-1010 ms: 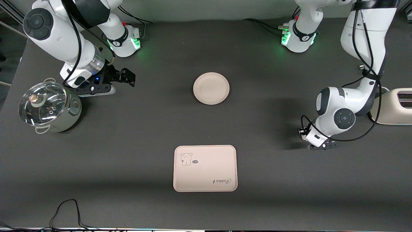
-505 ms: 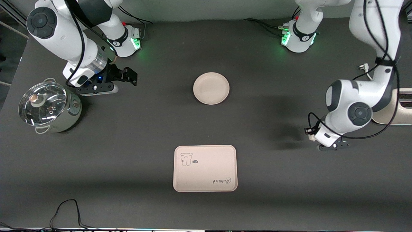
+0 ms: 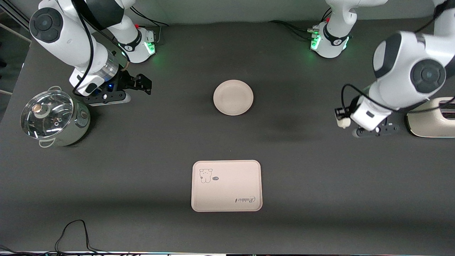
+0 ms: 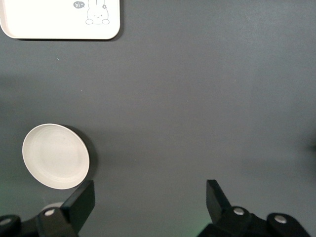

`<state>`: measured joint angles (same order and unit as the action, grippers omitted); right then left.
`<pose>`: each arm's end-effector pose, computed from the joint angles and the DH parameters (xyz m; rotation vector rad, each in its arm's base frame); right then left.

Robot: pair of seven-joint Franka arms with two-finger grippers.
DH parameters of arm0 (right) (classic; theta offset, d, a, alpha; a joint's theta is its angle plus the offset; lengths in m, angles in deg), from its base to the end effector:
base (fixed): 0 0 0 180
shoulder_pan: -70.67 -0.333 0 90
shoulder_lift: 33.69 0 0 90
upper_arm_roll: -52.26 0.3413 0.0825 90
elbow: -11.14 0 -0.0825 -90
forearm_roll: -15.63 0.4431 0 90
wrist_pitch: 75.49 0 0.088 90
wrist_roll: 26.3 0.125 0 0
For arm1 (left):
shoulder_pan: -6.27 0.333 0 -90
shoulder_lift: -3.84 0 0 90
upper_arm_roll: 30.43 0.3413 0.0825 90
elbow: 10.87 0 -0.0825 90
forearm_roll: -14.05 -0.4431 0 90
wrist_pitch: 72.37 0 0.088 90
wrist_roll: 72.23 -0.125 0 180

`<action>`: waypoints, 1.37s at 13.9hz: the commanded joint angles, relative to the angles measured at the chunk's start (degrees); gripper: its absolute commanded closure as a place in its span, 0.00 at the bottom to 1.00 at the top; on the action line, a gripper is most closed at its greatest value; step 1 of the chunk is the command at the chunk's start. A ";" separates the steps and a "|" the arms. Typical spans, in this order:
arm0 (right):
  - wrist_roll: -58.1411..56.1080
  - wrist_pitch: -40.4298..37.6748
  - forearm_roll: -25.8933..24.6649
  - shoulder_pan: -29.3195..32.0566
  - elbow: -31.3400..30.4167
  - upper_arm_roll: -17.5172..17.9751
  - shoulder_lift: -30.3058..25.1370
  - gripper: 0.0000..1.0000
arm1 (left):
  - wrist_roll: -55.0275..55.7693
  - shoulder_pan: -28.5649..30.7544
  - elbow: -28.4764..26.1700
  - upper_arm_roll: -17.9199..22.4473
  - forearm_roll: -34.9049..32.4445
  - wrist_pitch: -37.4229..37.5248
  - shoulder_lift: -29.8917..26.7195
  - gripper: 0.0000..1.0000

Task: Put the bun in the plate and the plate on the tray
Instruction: 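Carry the bun with the left gripper over the white plate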

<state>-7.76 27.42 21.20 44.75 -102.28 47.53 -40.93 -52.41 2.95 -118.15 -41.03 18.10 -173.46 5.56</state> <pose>0.5268 0.2133 0.5082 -3.0597 -0.0348 0.1374 0.5890 -0.1529 0.4701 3.0961 0.1876 -0.2378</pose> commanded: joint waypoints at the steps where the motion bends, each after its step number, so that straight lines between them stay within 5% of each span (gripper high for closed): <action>1: 1.15 0.54 0.93 -0.71 -1.01 -0.45 -1.29 0.00 | 13.35 -0.38 4.44 -9.30 0.35 5.55 -2.50 0.72; 5: 1.15 0.54 0.84 -0.79 -1.27 -0.45 -1.55 0.00 | 31.49 -1.34 6.74 -23.73 0.70 1.01 0.11 0.72; 7: 1.15 0.54 0.84 -0.71 -1.18 -0.45 -1.47 0.00 | 35.98 -3.44 6.65 -26.74 0.52 -3.65 4.06 0.70; 15: 1.15 0.54 0.84 -0.79 -1.27 -0.45 -1.47 0.00 | 49.79 -17.42 5.25 -26.83 -12.81 -19.84 24.28 0.67; 19: 1.15 0.63 0.84 -0.79 -1.27 -0.45 -1.47 0.00 | 54.19 -18.31 -3.17 -26.48 -16.44 -29.32 26.23 0.67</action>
<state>-7.76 27.43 21.20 44.57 -102.32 47.45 -40.99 -0.60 -15.00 -116.77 -68.17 3.24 -198.82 32.96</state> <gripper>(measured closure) 0.000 0.665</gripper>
